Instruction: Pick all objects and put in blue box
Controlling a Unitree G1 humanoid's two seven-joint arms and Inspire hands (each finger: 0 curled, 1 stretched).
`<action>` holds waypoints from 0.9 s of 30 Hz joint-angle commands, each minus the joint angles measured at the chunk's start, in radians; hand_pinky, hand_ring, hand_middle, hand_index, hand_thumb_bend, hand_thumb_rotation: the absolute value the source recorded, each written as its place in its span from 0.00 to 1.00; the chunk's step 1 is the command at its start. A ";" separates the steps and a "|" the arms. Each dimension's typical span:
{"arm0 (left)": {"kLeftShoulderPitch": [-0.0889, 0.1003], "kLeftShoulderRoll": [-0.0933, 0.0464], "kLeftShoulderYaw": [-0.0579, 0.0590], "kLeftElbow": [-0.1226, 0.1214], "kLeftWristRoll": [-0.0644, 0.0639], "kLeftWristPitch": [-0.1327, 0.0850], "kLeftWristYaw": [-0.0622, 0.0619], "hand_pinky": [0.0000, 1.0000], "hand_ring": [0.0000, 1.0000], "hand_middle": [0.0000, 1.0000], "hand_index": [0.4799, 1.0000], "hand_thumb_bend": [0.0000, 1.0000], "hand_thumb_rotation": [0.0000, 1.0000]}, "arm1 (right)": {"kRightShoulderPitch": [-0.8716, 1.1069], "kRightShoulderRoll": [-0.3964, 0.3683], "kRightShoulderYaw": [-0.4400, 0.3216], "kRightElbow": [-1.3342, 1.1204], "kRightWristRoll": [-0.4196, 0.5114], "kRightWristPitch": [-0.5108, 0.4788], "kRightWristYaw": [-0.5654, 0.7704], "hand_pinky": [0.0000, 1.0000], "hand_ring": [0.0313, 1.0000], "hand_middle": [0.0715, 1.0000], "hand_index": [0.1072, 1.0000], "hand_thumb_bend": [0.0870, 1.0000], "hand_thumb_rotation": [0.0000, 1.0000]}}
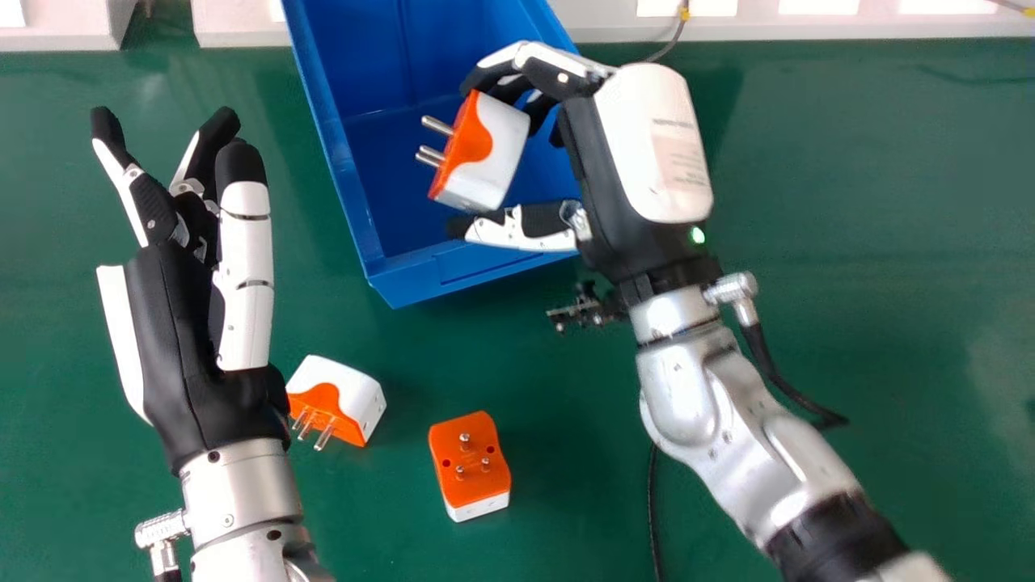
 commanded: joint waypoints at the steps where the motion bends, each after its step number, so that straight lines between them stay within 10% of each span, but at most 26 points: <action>1: -0.019 -0.047 0.004 -0.003 -0.007 -0.016 -0.006 0.83 0.87 0.87 0.69 0.56 0.71 | -0.072 0.013 0.008 0.052 -0.003 0.017 -0.043 0.38 0.42 0.45 0.44 0.45 0.00; 11: -0.036 -0.051 0.008 0.001 -0.009 -0.017 -0.004 0.84 0.87 0.87 0.69 0.58 0.70 | -0.126 0.048 0.033 0.188 0.001 0.145 -0.094 0.38 0.44 0.55 0.46 0.45 0.00; 13: -0.037 -0.052 0.007 -0.002 -0.010 -0.013 -0.003 0.83 0.87 0.87 0.69 0.58 0.70 | -0.120 0.049 0.044 0.174 -0.006 0.175 -0.098 0.44 0.53 0.67 0.61 0.75 0.00; 15: -0.037 -0.051 0.006 -0.001 -0.012 -0.013 -0.005 0.83 0.87 0.87 0.69 0.58 0.70 | -0.109 0.046 0.053 0.153 -0.007 0.193 -0.100 0.48 0.60 0.73 0.67 0.84 0.03; 27: -0.019 -0.053 -0.004 -0.014 -0.012 -0.014 -0.006 0.83 0.87 0.87 0.70 0.58 0.69 | -0.045 0.020 0.076 0.031 0.009 0.191 -0.115 0.64 0.71 0.79 0.73 0.85 0.10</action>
